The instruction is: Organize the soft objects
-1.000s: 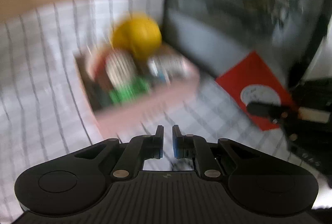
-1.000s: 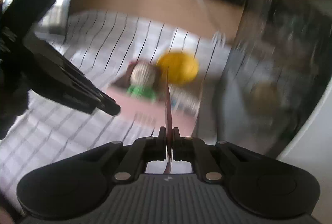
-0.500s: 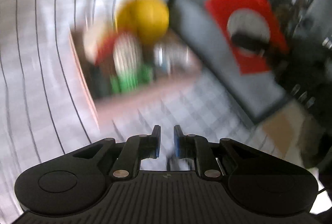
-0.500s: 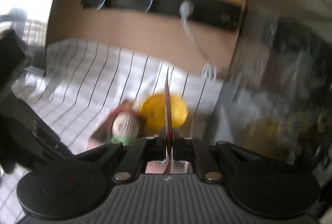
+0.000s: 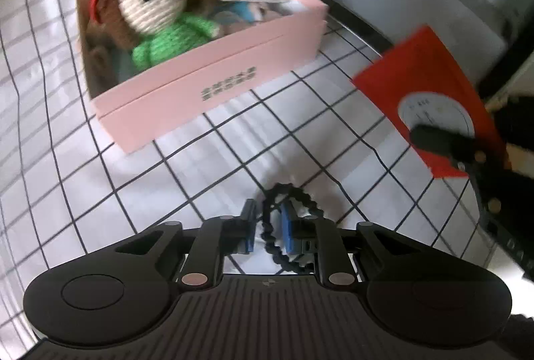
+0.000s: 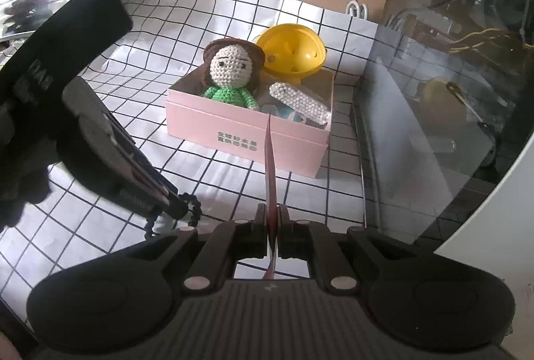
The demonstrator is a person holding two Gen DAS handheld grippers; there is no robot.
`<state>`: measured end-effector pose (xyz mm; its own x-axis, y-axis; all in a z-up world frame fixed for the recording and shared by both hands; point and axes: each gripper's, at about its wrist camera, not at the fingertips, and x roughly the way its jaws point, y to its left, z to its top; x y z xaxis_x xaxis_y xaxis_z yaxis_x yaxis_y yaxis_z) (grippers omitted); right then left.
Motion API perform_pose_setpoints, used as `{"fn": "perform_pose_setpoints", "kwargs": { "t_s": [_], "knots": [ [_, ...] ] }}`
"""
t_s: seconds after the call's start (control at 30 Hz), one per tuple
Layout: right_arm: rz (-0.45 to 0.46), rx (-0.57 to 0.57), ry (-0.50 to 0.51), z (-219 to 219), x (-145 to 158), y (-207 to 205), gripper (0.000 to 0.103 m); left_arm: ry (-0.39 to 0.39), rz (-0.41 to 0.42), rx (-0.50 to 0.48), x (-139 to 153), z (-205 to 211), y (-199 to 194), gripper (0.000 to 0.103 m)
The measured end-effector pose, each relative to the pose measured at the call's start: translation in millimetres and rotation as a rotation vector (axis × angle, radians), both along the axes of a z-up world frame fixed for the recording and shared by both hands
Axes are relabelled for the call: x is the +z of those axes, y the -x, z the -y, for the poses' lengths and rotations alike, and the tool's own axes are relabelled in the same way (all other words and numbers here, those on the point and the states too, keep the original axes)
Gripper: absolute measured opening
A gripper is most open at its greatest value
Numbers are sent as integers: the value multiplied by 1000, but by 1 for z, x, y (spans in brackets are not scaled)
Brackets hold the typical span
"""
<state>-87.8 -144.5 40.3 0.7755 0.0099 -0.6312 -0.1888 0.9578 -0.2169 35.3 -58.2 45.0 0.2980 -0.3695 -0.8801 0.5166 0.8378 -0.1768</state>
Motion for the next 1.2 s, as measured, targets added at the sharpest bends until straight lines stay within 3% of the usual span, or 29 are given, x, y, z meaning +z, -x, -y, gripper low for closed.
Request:
{"fn": "perform_pose_setpoints", "kwargs": {
  "t_s": [0.07,0.23,0.37,0.63,0.77,0.87,0.97,1.03,1.13,1.2],
  "knots": [
    [6,-11,-1,1,1,1,5,-33,44,-21,0,6,9,14],
    [26,-24,4,3,3,3,5,-121,343,-154,-10,22,40,11],
    [46,-32,8,3,6,3,5,-124,435,-168,-12,23,48,10],
    [114,-37,21,-3,20,-12,5,-30,567,-68,32,-1,41,10],
    [222,-57,16,-11,44,-45,5,-3,717,-21,81,-16,28,10],
    [285,-81,9,-21,55,-87,5,21,801,38,119,-29,-3,10],
    [318,-103,52,-35,52,-131,5,67,804,89,139,-40,-45,10],
    [330,-111,139,-46,39,-159,5,103,755,108,139,-45,-81,10],
    [297,-94,264,-60,13,-183,6,176,579,139,120,-52,-134,11],
    [271,-59,314,-68,1,-188,11,250,406,175,98,-61,-165,12]
  ]
}}
